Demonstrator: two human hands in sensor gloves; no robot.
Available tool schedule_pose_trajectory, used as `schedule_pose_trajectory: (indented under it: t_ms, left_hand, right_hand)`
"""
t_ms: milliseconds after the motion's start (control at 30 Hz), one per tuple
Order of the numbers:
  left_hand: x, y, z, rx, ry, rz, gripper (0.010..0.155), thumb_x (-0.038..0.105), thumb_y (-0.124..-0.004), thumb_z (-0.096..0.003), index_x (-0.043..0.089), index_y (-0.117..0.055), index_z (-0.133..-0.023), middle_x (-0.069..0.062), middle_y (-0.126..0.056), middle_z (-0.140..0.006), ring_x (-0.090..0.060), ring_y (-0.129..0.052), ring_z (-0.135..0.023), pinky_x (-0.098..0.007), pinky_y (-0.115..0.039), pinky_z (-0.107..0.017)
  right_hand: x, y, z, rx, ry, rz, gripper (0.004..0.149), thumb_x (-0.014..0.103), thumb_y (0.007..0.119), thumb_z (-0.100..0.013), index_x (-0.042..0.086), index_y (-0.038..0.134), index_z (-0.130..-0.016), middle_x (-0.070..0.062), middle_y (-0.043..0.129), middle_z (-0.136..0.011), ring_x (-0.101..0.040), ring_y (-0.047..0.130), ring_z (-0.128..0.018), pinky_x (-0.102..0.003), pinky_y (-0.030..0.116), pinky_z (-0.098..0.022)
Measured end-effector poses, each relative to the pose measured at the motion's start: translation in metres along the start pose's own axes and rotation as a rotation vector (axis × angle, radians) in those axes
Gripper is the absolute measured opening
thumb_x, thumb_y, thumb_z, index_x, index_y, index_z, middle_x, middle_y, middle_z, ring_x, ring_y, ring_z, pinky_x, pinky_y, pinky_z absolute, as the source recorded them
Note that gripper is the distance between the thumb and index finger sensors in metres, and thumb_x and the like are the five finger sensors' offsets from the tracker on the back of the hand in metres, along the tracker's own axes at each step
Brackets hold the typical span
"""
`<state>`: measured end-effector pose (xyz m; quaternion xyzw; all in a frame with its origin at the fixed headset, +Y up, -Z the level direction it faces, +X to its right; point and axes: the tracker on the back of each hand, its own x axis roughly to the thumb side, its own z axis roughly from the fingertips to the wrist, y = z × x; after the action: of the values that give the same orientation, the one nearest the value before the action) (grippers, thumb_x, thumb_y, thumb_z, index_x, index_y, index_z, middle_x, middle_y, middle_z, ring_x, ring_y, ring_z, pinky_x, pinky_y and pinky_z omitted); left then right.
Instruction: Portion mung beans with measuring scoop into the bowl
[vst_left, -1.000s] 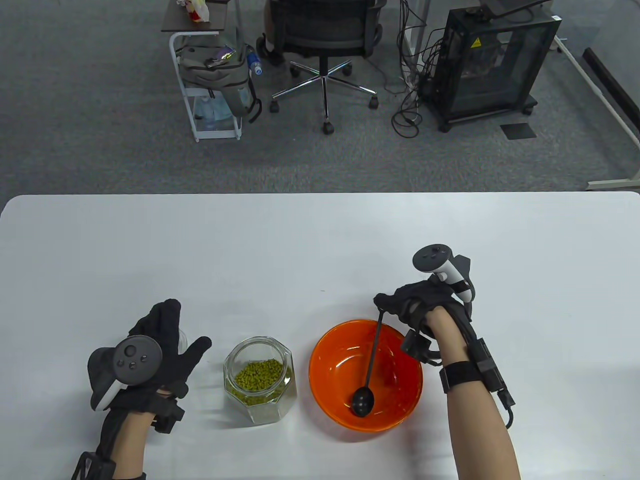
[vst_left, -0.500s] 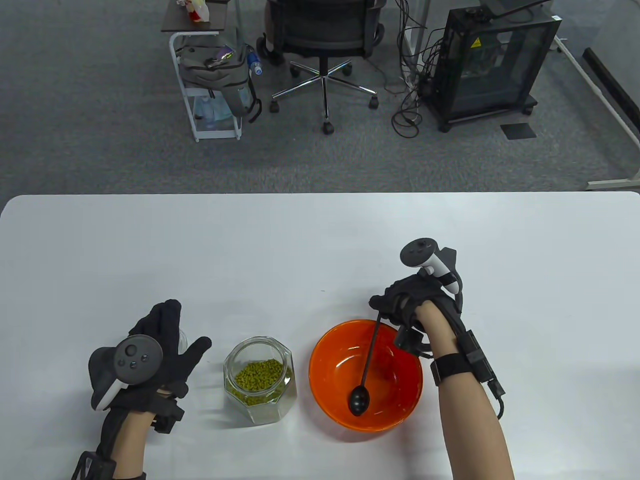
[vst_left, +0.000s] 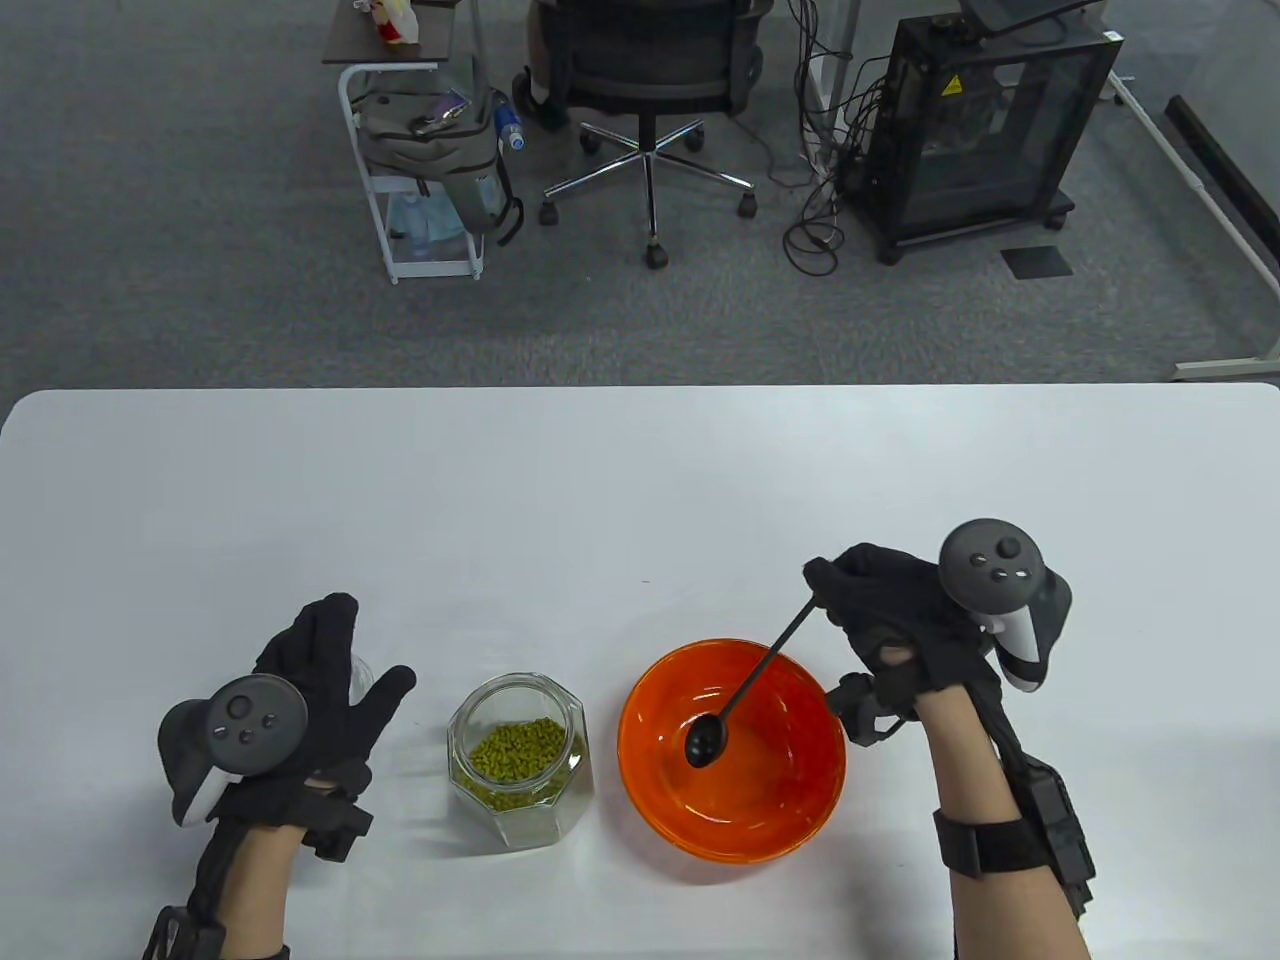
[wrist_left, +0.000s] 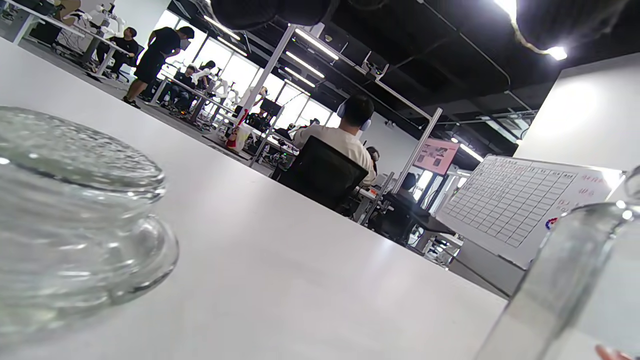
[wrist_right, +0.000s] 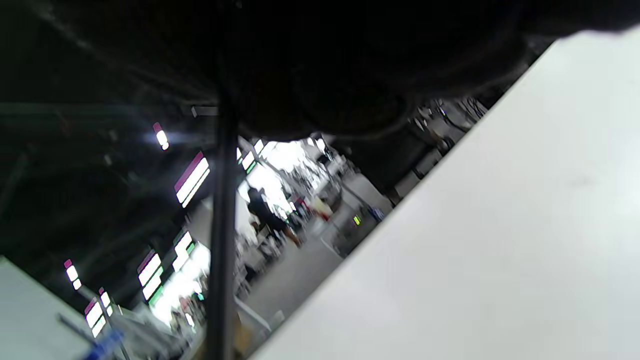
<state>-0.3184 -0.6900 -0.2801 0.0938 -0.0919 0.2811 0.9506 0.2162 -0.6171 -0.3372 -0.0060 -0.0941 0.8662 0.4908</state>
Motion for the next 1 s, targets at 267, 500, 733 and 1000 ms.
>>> schedule_pose_trajectory:
  t_ms: [267, 500, 733, 1000]
  left_hand:
    - [0.010, -0.001, 0.001, 0.012, -0.070, 0.103, 0.091, 0.072, -0.062, -0.0530, 0.009, -0.034, -0.113, -0.025, -0.038, -0.116, -0.055, -0.047, -0.101, -0.076, -0.038, -0.072]
    - [0.024, -0.010, 0.001, -0.033, -0.127, 0.177, 0.091, 0.073, -0.061, -0.0530, 0.009, -0.036, -0.113, -0.025, -0.038, -0.116, -0.055, -0.047, -0.102, -0.076, -0.038, -0.072]
    - [0.039, -0.022, 0.000, -0.147, -0.224, 0.292, 0.101, 0.080, -0.061, -0.0495, 0.006, -0.035, -0.113, -0.027, -0.037, -0.116, -0.057, -0.047, -0.102, -0.077, -0.038, -0.072]
    - [0.060, -0.043, -0.001, -0.297, -0.302, 0.283, 0.124, 0.090, -0.074, -0.0401, -0.005, -0.031, -0.109, -0.037, -0.036, -0.115, -0.065, -0.047, -0.103, -0.078, -0.042, -0.072]
  right_hand:
    - [0.012, -0.009, 0.028, -0.153, -0.031, -0.207, 0.040, 0.047, 0.086, -0.045, 0.009, 0.097, -0.056, -0.011, 0.100, -0.045, -0.024, 0.097, -0.026, -0.039, 0.085, -0.021]
    - [0.025, -0.004, 0.037, -0.179, -0.049, -0.234, 0.040, 0.047, 0.086, -0.046, 0.009, 0.097, -0.056, -0.011, 0.100, -0.045, -0.024, 0.097, -0.026, -0.038, 0.086, -0.020]
    - [0.037, 0.007, 0.042, -0.181, -0.062, -0.242, 0.040, 0.046, 0.085, -0.046, 0.009, 0.096, -0.057, -0.011, 0.100, -0.045, -0.024, 0.097, -0.026, -0.038, 0.086, -0.020]
    - [0.055, 0.024, 0.044, -0.171, -0.098, -0.244, 0.040, 0.046, 0.084, -0.046, 0.009, 0.096, -0.056, -0.011, 0.100, -0.045, -0.024, 0.097, -0.026, -0.038, 0.086, -0.020]
